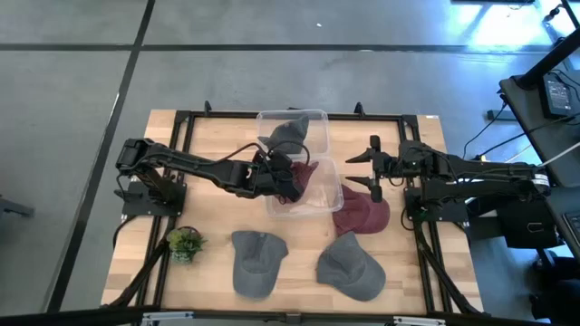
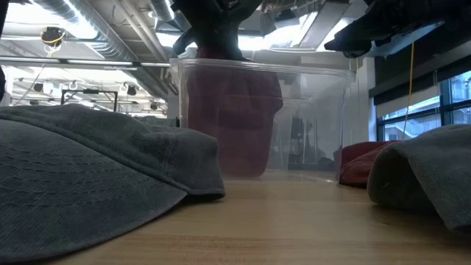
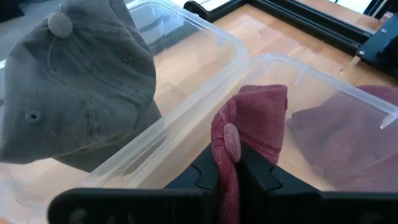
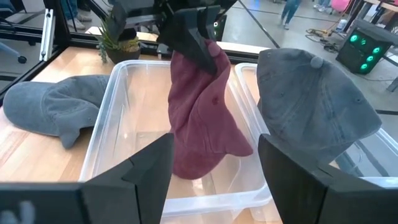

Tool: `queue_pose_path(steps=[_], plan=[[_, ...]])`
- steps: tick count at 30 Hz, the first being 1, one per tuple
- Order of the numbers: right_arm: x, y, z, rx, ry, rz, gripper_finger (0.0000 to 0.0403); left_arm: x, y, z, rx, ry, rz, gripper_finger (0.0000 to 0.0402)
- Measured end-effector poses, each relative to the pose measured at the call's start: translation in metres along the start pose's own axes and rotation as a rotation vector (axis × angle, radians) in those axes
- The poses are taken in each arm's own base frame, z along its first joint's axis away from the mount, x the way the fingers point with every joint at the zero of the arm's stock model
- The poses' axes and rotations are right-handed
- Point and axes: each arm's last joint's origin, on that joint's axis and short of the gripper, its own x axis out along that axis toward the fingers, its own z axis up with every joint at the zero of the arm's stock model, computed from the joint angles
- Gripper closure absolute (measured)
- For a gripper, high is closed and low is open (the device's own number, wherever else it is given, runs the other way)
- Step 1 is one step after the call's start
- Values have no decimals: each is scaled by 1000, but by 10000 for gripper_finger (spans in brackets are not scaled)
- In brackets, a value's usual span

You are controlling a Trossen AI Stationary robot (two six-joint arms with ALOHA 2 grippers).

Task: Pick & Place hat
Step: Put the left red cap into the bottom transparent bin, then put the red cap into the bottom transparent bin

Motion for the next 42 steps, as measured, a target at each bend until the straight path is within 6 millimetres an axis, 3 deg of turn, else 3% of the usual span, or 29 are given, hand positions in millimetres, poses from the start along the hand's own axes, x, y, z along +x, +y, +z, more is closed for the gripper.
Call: queue_pose_path(steps=[21,27,35,42], plan=[[0,1,-3,4,31,5,169,4,6,7,31,73,-40,228],[0,0,-3,6,31,5,169,-6,12,21,95,42,-24,217],[0,1,-7,58,68,10,169,-35,34,35,166,-3,16,221],[-2,3,-19,138,200,20,169,-35,48,15,179,-50,-142,217]])
